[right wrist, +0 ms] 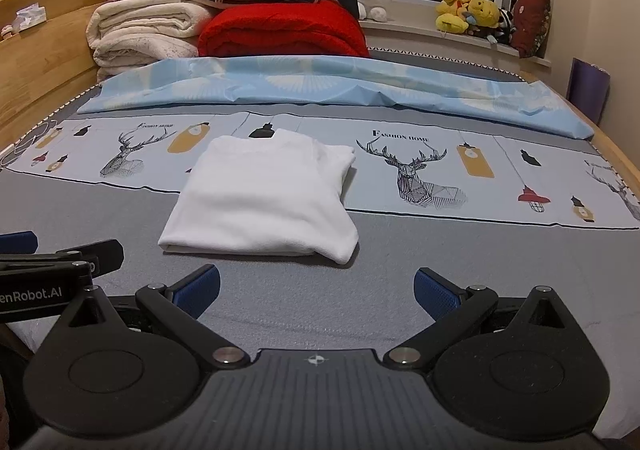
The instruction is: Fold small clothes
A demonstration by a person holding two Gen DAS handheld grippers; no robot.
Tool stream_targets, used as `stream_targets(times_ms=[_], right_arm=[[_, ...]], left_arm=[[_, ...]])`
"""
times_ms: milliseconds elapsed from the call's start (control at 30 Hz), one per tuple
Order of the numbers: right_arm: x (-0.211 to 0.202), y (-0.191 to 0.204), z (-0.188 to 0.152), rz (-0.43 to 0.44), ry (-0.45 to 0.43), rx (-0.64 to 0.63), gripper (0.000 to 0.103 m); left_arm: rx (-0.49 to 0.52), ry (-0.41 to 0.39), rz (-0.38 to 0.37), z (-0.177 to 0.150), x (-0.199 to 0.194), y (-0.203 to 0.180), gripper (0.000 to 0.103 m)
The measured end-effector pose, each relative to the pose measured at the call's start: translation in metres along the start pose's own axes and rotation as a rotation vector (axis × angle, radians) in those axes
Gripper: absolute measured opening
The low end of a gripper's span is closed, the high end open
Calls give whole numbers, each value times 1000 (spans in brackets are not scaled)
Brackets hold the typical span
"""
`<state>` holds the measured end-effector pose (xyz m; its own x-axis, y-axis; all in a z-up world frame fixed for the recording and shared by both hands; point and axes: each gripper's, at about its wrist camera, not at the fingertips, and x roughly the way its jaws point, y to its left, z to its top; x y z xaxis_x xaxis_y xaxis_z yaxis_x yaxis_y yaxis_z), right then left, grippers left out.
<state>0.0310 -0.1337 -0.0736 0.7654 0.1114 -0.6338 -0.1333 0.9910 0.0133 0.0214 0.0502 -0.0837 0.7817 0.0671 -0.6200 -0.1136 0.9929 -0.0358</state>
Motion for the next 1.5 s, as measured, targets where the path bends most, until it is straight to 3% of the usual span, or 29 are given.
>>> stream_targets(times_ms=[1500], right_arm=[[7, 0, -3, -4, 35, 19, 102]], left_arm=[[0, 20, 6, -2, 5, 1, 103]])
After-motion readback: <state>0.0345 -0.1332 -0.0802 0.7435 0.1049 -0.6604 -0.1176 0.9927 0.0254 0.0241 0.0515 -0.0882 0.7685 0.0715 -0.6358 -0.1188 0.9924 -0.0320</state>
